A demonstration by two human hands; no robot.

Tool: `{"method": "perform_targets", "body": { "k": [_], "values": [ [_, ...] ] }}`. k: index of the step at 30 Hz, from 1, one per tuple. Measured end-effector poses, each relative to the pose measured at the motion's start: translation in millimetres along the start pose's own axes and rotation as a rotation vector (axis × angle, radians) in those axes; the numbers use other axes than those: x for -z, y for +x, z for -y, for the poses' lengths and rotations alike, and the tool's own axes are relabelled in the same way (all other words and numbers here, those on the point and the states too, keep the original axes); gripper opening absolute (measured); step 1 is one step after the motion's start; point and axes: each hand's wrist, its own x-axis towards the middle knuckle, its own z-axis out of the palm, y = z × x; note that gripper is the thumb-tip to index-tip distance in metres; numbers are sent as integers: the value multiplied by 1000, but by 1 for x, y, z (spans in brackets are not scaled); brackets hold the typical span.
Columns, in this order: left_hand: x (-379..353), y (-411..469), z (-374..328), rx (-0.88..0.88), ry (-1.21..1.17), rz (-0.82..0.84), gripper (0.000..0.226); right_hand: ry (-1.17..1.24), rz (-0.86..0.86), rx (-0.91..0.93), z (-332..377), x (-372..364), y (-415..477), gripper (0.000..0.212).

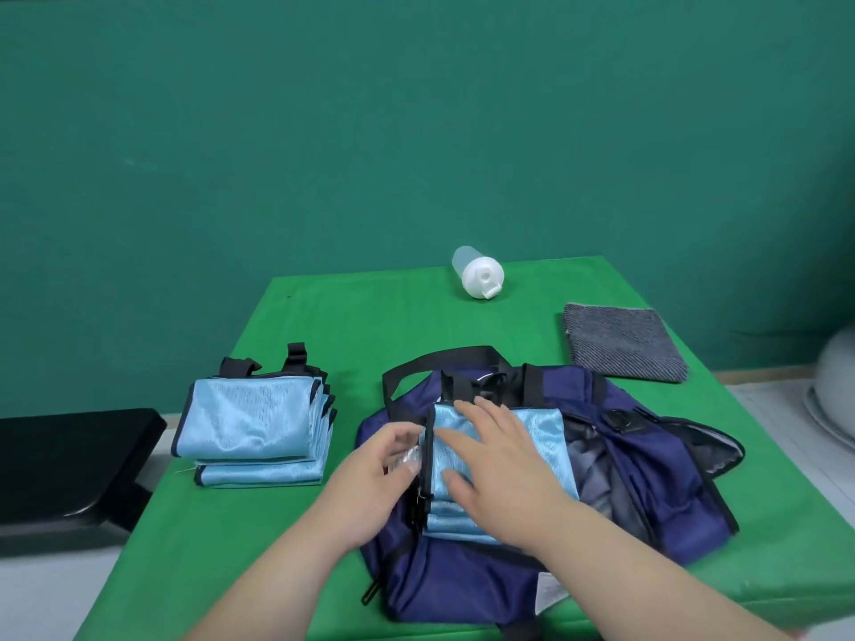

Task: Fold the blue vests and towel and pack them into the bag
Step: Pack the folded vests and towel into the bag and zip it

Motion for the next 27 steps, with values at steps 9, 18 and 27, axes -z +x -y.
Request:
{"method": "perform_targets", "body": {
  "k": [9,18,27],
  "values": [
    [13,-2,18,4,504,55,29,-22,44,-4,4,-4,1,88],
    [6,5,36,5,707,102,30,-119,-25,-24,8,-29,5,88],
    [16,4,43,-35,978,175,17,-177,8,-34,-14,-33,8,85]
  ]
}}
